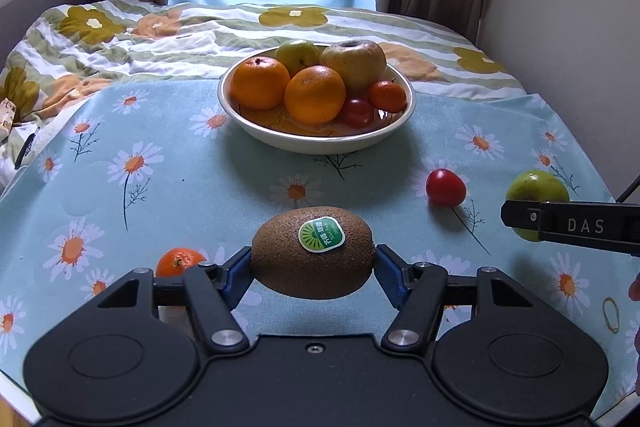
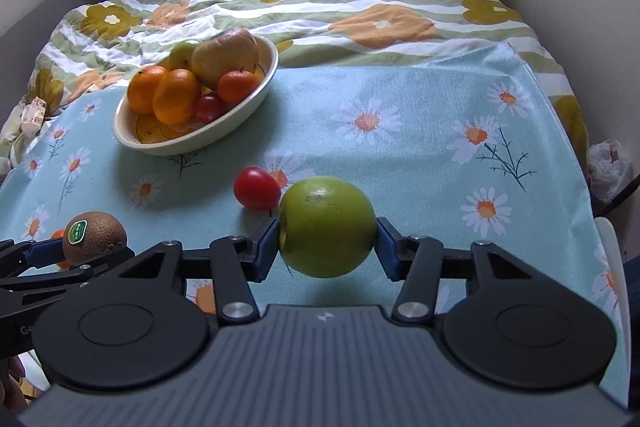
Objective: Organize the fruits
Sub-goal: 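Carry the kiwi and the green apple over the white bowl with both tools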
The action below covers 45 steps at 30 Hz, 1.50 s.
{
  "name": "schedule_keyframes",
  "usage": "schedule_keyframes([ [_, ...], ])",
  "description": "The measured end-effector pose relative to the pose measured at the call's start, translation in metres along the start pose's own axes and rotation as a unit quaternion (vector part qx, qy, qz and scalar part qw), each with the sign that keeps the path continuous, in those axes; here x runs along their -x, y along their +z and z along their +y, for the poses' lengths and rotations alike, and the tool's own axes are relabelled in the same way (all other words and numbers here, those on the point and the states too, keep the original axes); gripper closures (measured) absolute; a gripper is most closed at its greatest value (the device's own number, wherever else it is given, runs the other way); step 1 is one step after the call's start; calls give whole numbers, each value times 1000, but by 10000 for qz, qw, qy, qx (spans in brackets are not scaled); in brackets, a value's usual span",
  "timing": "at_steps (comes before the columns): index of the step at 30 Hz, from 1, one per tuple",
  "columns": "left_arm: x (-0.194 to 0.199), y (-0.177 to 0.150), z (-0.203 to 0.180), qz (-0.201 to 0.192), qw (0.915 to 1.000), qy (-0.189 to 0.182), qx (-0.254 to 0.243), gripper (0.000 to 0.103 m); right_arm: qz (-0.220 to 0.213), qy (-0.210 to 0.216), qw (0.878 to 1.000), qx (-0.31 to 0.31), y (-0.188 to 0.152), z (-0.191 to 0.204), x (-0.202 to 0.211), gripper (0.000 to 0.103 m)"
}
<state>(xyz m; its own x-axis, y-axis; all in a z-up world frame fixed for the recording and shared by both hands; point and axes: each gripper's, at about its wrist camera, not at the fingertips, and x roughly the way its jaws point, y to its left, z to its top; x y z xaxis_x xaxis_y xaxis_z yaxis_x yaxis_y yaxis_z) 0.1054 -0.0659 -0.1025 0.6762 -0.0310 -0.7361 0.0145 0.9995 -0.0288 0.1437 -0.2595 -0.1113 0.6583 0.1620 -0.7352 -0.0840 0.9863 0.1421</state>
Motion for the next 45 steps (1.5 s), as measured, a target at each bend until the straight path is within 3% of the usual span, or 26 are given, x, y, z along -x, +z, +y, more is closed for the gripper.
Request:
schedule_keyframes([
  [13, 71, 30, 5, -616, 9981, 20, -2, 35, -314, 204, 9990, 227, 30, 19, 56, 37],
  [21, 80, 65, 26, -855, 9963, -35, -126, 35, -395, 218, 9987, 240, 53, 44, 68, 37],
  [35, 18, 120, 73, -779, 9925, -481, -809, 35, -307, -161, 9993, -158, 90, 92, 20, 37],
  [45, -42, 125, 82, -445, 9854, -827, -1422, 35, -122, -495, 9973, -524, 98, 105, -27, 37],
])
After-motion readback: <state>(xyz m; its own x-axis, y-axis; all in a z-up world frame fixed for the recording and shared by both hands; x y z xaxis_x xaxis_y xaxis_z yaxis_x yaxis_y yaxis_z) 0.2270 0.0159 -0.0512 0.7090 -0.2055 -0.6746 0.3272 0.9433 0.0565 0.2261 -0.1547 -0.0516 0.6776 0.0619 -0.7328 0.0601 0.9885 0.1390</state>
